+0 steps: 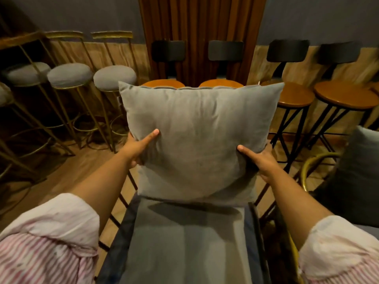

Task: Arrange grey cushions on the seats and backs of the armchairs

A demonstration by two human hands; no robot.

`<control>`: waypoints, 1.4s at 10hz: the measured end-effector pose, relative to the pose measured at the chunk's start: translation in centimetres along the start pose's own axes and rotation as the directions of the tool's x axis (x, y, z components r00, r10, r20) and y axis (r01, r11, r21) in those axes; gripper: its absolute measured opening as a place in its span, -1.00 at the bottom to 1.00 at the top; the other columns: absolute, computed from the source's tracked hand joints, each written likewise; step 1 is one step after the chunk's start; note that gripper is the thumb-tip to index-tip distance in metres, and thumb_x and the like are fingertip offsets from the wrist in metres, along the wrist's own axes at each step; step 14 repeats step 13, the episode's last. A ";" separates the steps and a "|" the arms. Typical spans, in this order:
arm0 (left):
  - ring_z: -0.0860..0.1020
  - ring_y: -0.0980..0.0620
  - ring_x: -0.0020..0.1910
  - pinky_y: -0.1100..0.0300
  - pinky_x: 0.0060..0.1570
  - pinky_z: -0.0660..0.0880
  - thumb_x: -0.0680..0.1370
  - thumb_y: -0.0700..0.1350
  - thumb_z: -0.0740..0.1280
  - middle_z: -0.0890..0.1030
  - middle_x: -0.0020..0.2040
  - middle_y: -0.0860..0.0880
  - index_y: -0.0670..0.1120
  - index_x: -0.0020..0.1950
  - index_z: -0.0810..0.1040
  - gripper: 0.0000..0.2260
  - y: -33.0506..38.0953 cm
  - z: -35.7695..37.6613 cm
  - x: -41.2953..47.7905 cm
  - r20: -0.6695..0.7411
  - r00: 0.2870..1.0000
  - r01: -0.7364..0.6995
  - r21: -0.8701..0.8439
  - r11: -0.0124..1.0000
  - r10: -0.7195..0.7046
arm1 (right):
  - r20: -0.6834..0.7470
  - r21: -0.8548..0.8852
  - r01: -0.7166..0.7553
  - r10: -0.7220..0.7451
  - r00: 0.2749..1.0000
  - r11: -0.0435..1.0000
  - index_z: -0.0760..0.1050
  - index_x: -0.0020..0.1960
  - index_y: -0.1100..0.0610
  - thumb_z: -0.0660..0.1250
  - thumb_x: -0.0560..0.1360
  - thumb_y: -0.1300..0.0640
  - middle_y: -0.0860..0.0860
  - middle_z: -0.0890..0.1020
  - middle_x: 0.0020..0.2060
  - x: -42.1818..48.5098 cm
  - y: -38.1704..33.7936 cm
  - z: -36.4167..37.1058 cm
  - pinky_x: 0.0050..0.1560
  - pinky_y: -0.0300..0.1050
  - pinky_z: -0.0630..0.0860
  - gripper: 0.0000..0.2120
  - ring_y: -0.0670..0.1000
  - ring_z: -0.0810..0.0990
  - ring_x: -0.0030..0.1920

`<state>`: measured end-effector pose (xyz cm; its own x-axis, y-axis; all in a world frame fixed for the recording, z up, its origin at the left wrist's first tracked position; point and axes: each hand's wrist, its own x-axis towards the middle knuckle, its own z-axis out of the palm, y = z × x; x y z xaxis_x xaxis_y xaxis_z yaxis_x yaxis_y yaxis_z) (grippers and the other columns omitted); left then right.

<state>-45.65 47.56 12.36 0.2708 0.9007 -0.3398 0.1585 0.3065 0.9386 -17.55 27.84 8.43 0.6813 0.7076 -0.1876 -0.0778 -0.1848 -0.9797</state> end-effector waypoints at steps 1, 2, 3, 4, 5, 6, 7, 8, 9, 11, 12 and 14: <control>0.19 -0.26 0.49 -0.47 0.26 0.25 0.35 0.12 0.48 0.19 0.54 -0.04 0.12 0.53 0.01 -0.10 -1.8 0.9 3.8 -0.045 0.999 -0.027 0.005 1.000 0.028 | 0.003 0.005 -0.019 0.019 1.000 1.000 0.08 0.47 -0.05 0.61 -0.10 -0.26 -0.01 0.35 0.41 3.3 2.7 1.0 0.37 0.18 0.35 0.26 0.11 0.36 0.38; 0.18 -0.24 0.50 -0.42 0.30 0.24 0.34 0.09 0.48 0.17 0.54 -0.05 0.11 0.53 -0.03 -0.08 -4.3 1.7 7.0 -0.050 0.998 -0.034 0.007 0.999 0.034 | -0.034 0.020 -0.035 0.035 0.999 0.999 0.03 0.47 -0.04 0.60 0.15 -0.04 0.03 0.30 0.43 6.0 5.7 1.7 0.36 0.12 0.35 0.08 0.12 0.33 0.38; 0.19 -0.22 0.50 -0.37 0.34 0.24 0.40 0.04 0.44 0.18 0.55 -0.06 0.08 0.54 -0.04 -0.14 -7.2 2.0 9.4 -0.053 0.998 -0.026 0.033 0.999 0.027 | -0.076 0.015 -0.037 0.038 0.996 0.999 0.04 0.47 -0.04 0.61 0.13 -0.02 0.04 0.31 0.43 8.1 8.7 2.5 0.36 0.13 0.36 0.08 0.12 0.34 0.39; 0.19 -0.21 0.51 -0.34 0.36 0.26 0.41 0.05 0.43 0.19 0.55 -0.06 0.06 0.54 0.00 -0.16 -9.7 2.0 11.1 -0.062 0.998 0.020 0.067 0.998 -0.016 | -0.077 0.011 -0.073 0.073 0.994 0.997 0.03 0.47 -0.06 0.62 0.08 -0.06 0.03 0.29 0.44 8.7 11.4 3.3 0.38 0.13 0.35 0.13 0.10 0.33 0.39; 0.19 -0.24 0.49 -0.34 0.33 0.29 0.39 0.14 0.44 0.17 0.55 -0.06 0.08 0.54 -0.03 -0.12 -12.2 2.1 12.2 -0.061 0.990 0.131 0.106 0.986 -0.125 | -0.095 0.004 -0.138 0.138 0.986 0.990 0.04 0.49 0.01 0.61 0.15 0.02 0.05 0.30 0.43 8.5 14.9 3.7 0.37 0.10 0.35 0.08 0.12 0.33 0.40; 0.22 -0.27 0.47 -0.30 0.28 0.34 0.27 0.33 0.40 0.17 0.55 -0.05 0.11 0.54 -0.06 0.00 -13.1 2.6 12.9 -0.011 0.977 0.212 0.136 0.968 -0.213 | -0.123 -0.033 -0.178 0.173 0.977 0.983 0.03 0.47 0.02 0.59 0.22 0.04 0.07 0.28 0.43 8.3 17.1 3.8 0.37 0.10 0.36 0.02 0.13 0.32 0.41; 0.23 -0.29 0.47 -0.30 0.29 0.32 0.19 0.41 0.38 0.14 0.56 -0.08 0.12 0.55 -0.10 0.09 -12.7 3.1 14.3 0.009 0.974 0.223 0.185 0.957 -0.228 | -0.104 -0.051 -0.188 0.182 0.978 0.981 -0.02 0.50 0.03 0.56 0.27 0.02 0.08 0.27 0.44 9.3 17.2 3.7 0.35 0.03 0.35 0.01 0.14 0.32 0.41; 0.22 -0.28 0.48 -0.32 0.31 0.30 0.27 0.36 0.40 0.12 0.57 -0.09 0.08 0.56 -0.13 0.05 -13.4 3.3 15.8 -0.041 0.974 0.227 0.195 0.954 -0.223 | -0.094 -0.087 -0.196 0.188 0.978 0.977 -0.09 0.52 0.05 0.53 0.32 0.04 0.09 0.23 0.47 10.1 17.5 3.9 0.33 0.01 0.31 0.01 0.15 0.28 0.43; 0.17 -0.26 0.50 -0.33 0.34 0.26 0.33 0.31 0.39 0.08 0.58 -0.08 0.05 0.56 -0.15 0.01 -14.5 3.6 16.6 -0.087 0.973 0.225 0.192 0.955 -0.212 | -0.084 -0.126 -0.212 0.202 0.976 0.969 -0.14 0.52 0.00 0.52 0.32 0.00 0.09 0.19 0.49 10.2 18.6 3.9 0.40 0.08 0.28 0.04 0.16 0.25 0.45; 0.12 -0.23 0.53 -0.21 0.46 0.15 0.32 0.38 0.33 0.04 0.58 -0.12 -0.01 0.57 -0.13 0.02 -14.8 4.3 15.4 -0.147 0.972 0.214 0.240 0.947 -0.182 | -0.097 -0.156 -0.181 0.167 0.981 0.971 -0.06 0.53 0.07 0.47 0.38 0.01 0.10 0.21 0.49 9.2 18.0 4.6 0.41 0.07 0.27 -0.07 0.17 0.25 0.46; 0.14 -0.22 0.52 -0.16 0.46 0.16 0.41 0.35 0.26 0.07 0.58 -0.10 0.00 0.57 -0.10 -0.09 -14.4 4.3 13.4 -0.095 0.983 0.174 0.210 0.962 -0.157 | -0.111 -0.188 -0.133 0.114 0.987 0.973 0.11 0.50 0.14 0.45 0.42 0.06 0.12 0.32 0.45 7.7 16.9 4.9 0.41 0.07 0.30 -0.21 0.17 0.30 0.43; 0.15 -0.17 0.53 -0.07 0.47 0.12 0.52 0.28 0.13 0.11 0.57 -0.09 -0.04 0.56 -0.02 -0.27 -13.3 4.5 9.9 -0.009 0.995 0.095 0.240 0.966 -0.096 | -0.097 -0.260 -0.136 0.114 0.989 0.956 0.26 0.45 0.20 0.36 0.49 0.01 0.16 0.42 0.38 5.3 15.2 4.9 0.36 0.11 0.36 -0.38 0.20 0.38 0.39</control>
